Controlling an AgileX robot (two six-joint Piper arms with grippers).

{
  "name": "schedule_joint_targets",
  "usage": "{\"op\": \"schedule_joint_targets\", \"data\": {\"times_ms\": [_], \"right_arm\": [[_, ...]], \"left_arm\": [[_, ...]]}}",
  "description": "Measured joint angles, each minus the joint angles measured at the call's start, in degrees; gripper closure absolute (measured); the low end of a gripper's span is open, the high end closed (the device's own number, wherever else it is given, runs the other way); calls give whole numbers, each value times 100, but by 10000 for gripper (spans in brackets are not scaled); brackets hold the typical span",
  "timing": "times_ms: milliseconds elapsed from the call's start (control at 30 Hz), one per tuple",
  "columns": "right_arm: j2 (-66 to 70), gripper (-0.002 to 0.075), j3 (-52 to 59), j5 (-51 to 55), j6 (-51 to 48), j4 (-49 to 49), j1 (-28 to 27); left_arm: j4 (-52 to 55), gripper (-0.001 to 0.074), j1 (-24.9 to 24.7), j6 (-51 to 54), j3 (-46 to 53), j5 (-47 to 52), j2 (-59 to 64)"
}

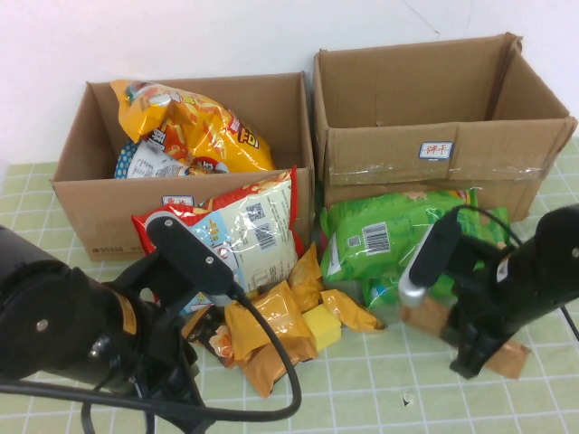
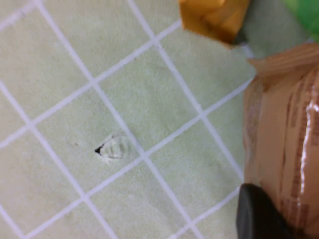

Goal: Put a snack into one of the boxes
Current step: Pick up the biscuit, then place the biscuit in the biscuit box

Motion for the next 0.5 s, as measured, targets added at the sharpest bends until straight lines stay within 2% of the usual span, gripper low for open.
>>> {"op": "schedule_joint_targets", "data": {"times_ms": [333,400,500], "right_arm": [[-955,581,-1074,227,0,255,0],[-1043,581,-1378,-132,0,282,0],[-1069,581,-1796,-1246,0,589,0]], "left_arm": [[0,735,0,10,0,-218,0],[0,735,0,10,0,-218,0],[0,735,0,10,0,-218,0]]}}
